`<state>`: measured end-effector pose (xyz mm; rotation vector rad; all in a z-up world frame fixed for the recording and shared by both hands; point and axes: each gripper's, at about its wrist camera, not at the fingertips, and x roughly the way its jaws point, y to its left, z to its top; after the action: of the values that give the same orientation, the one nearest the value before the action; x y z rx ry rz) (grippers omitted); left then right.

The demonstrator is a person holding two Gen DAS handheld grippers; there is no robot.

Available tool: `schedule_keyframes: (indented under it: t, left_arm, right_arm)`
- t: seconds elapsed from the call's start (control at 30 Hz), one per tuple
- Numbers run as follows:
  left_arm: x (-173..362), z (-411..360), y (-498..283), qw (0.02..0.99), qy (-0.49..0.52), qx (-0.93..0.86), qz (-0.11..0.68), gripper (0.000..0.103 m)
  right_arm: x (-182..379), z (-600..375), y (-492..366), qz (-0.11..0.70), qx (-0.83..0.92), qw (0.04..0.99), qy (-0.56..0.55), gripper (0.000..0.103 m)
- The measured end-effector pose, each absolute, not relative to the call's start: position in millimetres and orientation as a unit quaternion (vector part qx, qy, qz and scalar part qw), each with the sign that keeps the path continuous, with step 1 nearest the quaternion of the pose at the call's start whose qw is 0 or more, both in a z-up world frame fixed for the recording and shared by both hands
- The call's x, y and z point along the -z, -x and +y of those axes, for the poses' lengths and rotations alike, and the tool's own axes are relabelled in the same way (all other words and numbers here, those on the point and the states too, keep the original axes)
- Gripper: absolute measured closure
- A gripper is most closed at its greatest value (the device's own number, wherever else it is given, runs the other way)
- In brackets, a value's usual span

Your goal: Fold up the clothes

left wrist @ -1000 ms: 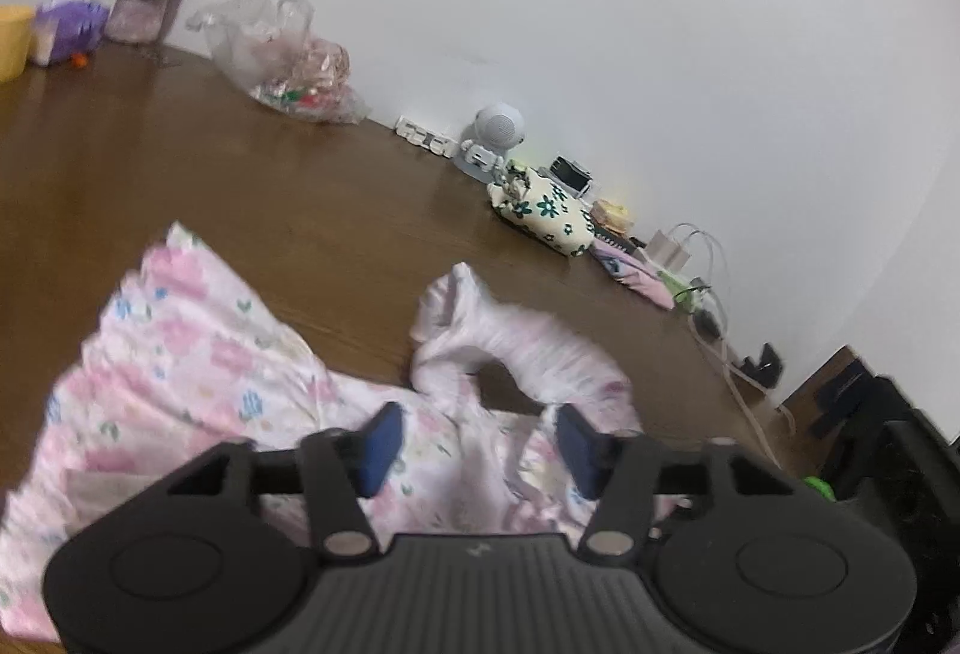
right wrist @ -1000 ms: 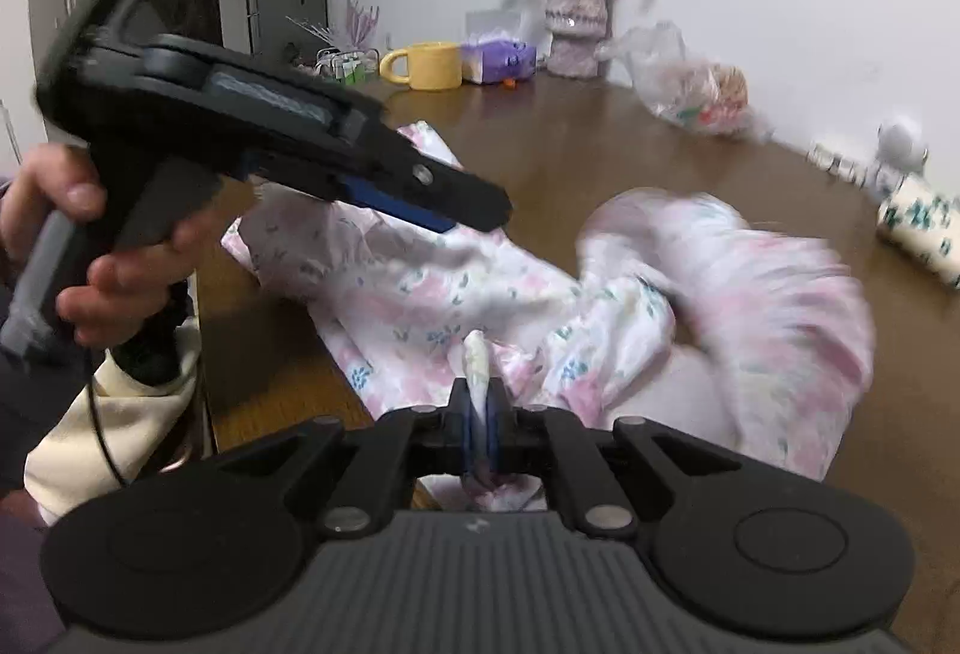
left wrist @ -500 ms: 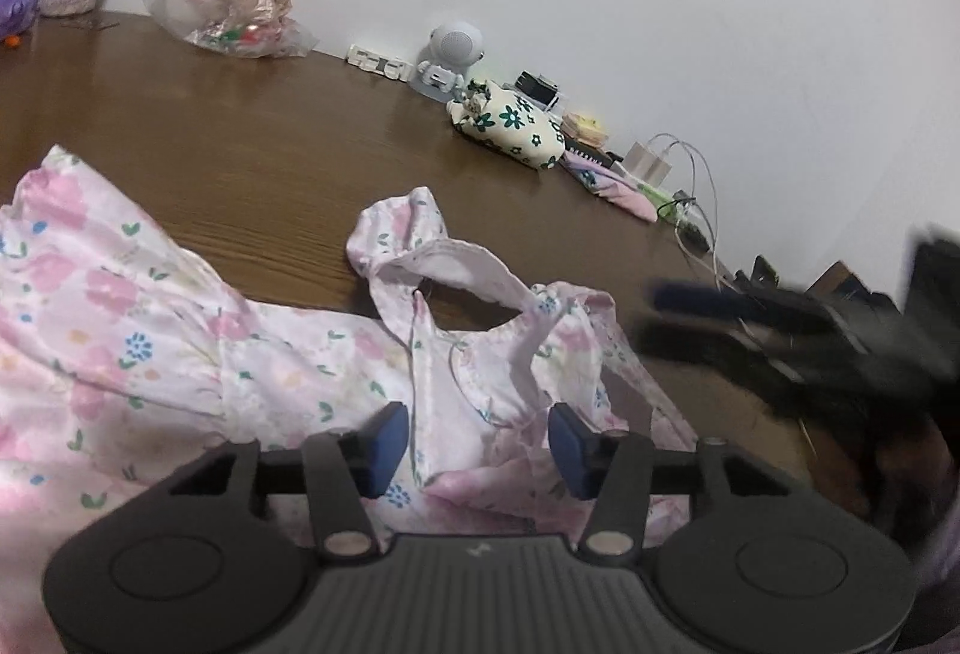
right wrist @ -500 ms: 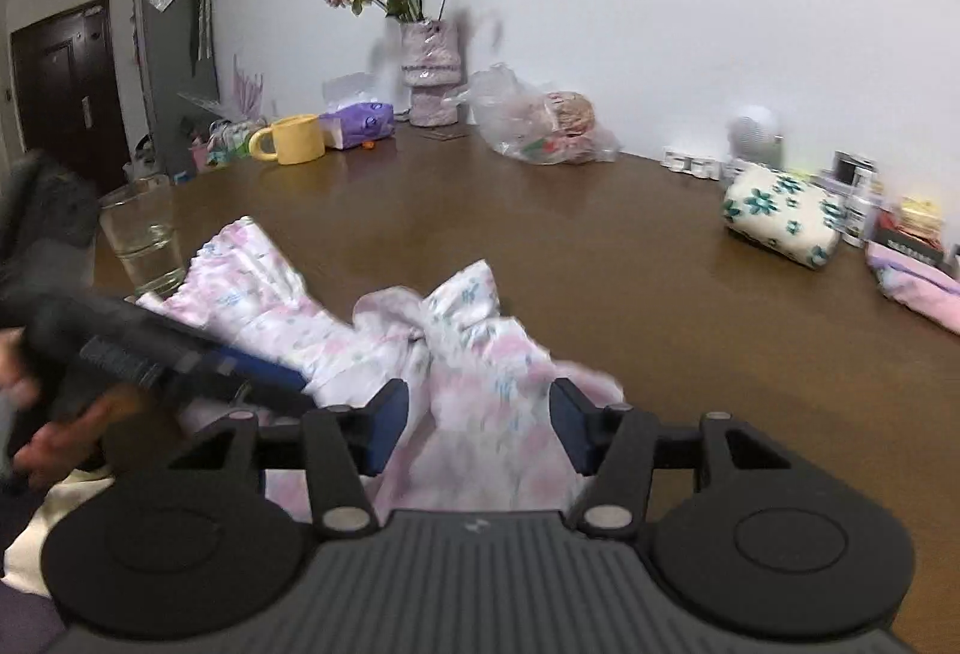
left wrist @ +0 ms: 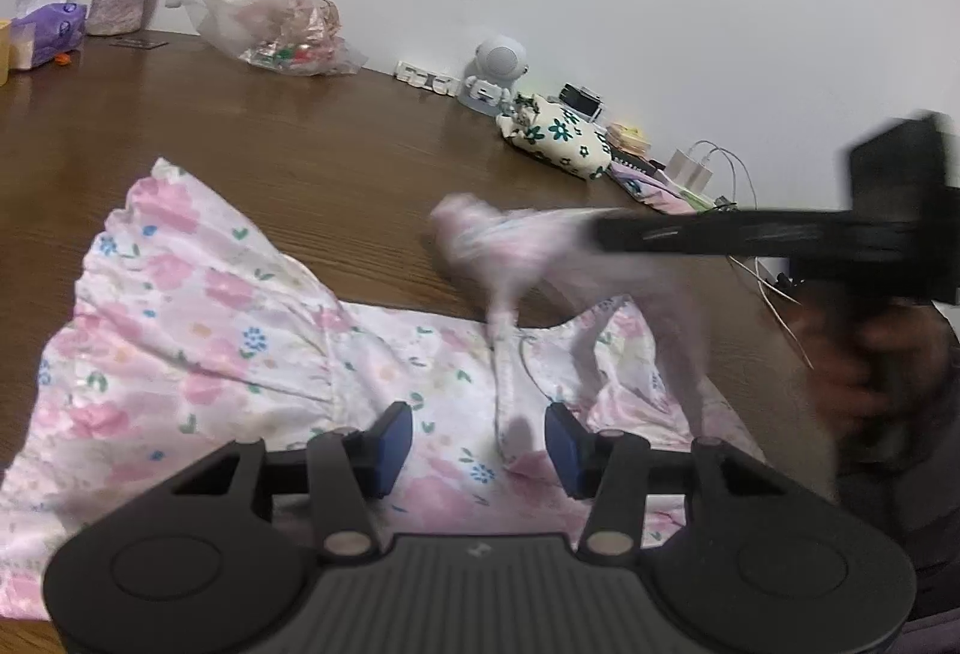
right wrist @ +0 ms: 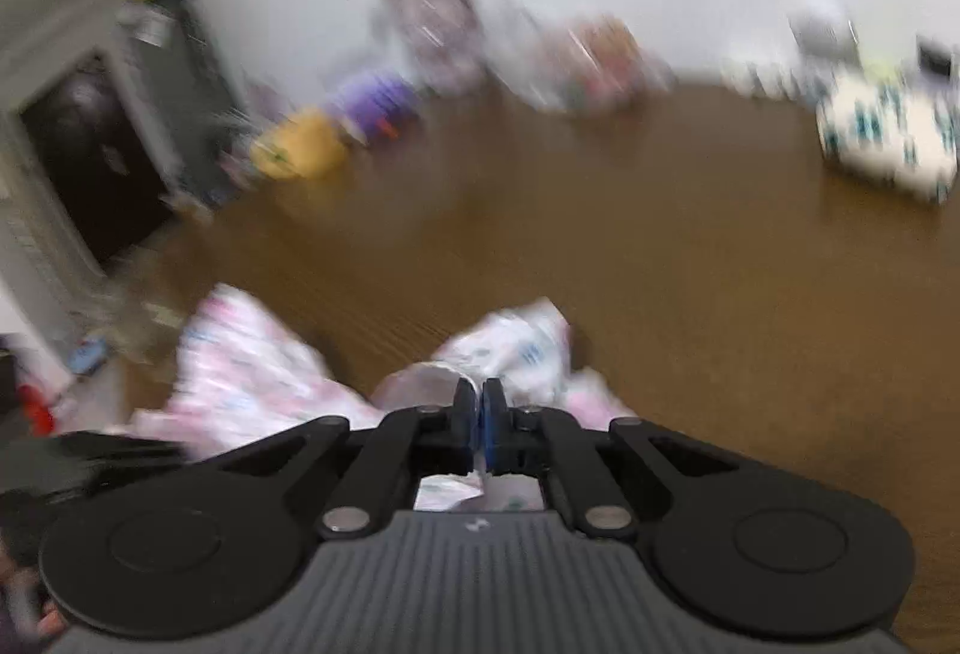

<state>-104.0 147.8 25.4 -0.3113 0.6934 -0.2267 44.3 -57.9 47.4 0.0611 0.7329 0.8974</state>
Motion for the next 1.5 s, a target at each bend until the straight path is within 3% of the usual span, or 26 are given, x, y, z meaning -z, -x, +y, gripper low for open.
schedule_keyframes:
  t: [0.13,0.3,0.43,0.93,0.97,1.0,1.03,1.07,1.13,1.17,1.2,1.27,1.37,1.5]
  left_arm:
    - [-43,163,112,0.937,0.164,0.13,0.278,0.055]
    - [-67,165,114,0.954,0.139,0.166,0.207,0.036]
    - [-71,141,114,0.955,0.046,0.216,0.199,0.036]
    - [-34,67,112,0.897,-0.293,0.283,0.17,0.036]
    - [-32,63,112,0.89,-0.313,0.287,0.166,0.046]
    - [-29,59,112,0.883,-0.332,0.291,0.161,0.074]
    - [-30,62,107,0.887,-0.315,0.29,0.173,0.088]
    - [-32,68,101,0.895,-0.285,0.286,0.191,0.095]
    - [-36,81,89,0.906,-0.223,0.278,0.227,0.095]
    - [-38,87,82,0.91,-0.192,0.273,0.244,0.095]
    - [-40,93,76,0.913,-0.16,0.268,0.261,0.095]
    - [-42,109,63,0.911,-0.078,0.266,0.305,0.095]
    - [-36,139,44,0.875,0.086,0.273,0.389,0.095]
    - [-13,167,23,0.807,0.251,0.245,0.475,0.095]
  right_arm:
    - [-58,-90,-43,0.383,-0.506,0.767,-0.095,0.1]
    - [-35,-86,-55,0.439,-0.527,0.717,-0.126,0.1]
    - [-18,-83,-62,0.477,-0.54,0.678,-0.146,0.1]
    - [-28,-82,-41,0.496,-0.556,0.654,-0.135,0.099]
    - [-28,-79,-40,0.497,-0.555,0.653,-0.135,0.099]
    - [-30,-78,-38,0.494,-0.554,0.656,-0.134,0.098]
    - [-33,-81,-36,0.484,-0.552,0.666,-0.132,0.098]
    - [-36,-84,-33,0.474,-0.551,0.674,-0.13,0.097]
    - [-42,-89,-28,0.454,-0.546,0.692,-0.127,0.091]
    - [-46,-93,-22,0.438,-0.542,0.707,-0.116,0.074]
    - [-52,-97,-12,0.414,-0.535,0.731,-0.094,0.047]
    - [-60,-104,8,0.365,-0.519,0.772,-0.046,0.033]
    - [-55,-107,37,0.308,-0.5,0.809,0.026,0.031]
    - [-38,-107,42,0.292,-0.467,0.834,0.027,0.032]
